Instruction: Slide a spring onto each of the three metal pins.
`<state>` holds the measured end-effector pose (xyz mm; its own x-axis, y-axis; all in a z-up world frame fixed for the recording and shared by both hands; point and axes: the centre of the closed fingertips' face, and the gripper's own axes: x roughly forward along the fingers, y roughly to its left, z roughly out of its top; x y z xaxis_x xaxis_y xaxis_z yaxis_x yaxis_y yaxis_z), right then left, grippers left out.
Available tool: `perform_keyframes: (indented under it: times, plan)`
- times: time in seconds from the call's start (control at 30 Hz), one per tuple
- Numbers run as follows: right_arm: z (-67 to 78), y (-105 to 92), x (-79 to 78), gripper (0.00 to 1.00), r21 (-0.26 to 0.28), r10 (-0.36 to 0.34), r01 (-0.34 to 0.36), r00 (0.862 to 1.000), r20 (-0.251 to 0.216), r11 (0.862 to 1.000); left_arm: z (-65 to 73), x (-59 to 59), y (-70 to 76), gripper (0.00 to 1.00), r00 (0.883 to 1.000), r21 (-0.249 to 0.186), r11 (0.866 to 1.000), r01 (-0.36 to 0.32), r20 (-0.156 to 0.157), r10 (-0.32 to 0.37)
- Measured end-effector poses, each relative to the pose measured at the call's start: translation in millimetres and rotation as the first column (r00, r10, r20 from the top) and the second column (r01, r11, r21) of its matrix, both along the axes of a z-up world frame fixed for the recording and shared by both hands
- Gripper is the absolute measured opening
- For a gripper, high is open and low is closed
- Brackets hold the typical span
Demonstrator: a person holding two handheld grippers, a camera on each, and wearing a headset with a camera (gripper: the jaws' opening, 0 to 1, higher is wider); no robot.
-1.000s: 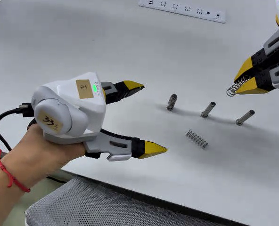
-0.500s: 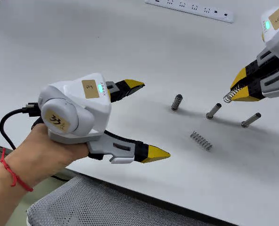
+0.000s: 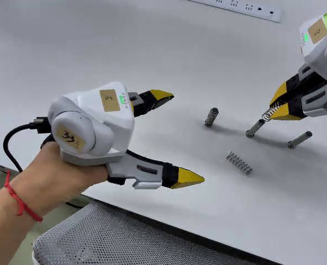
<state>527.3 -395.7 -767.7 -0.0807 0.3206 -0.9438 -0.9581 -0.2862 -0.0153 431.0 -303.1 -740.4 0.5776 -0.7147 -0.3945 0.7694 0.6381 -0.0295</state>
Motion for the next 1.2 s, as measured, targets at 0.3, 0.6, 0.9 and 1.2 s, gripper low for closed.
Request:
perform_keyframes:
  times: [0.3,0.6,0.9,1.2]
  plan:
    - [-6.0,-1.7,0.9,0.12,-0.013,0.004,-0.004,1.0,-0.004,1.0,-0.4,1.6,-2.3,0.9,1.0,-0.015,1.0,0.001,-0.004,-0.001]
    - [-12.5,-2.7,1.4,0.12,-0.022,0.01,-0.01,1.0,-0.008,1.0,-0.8,2.8,-3.5,0.9,1.0,-0.029,1.0,0.001,-0.007,-0.001]
    - [-14.4,-0.5,1.2,0.12,-0.02,0.013,-0.013,1.0,-0.011,1.0,-0.4,3.4,-4.9,0.9,1.0,-0.041,0.999,0.0,-0.009,-0.001]
    - [-17.2,0.7,2.9,0.12,-0.024,0.013,-0.013,1.0,-0.017,1.0,-3.2,4.0,-5.2,0.9,1.0,-0.052,0.999,0.002,-0.014,-0.003]
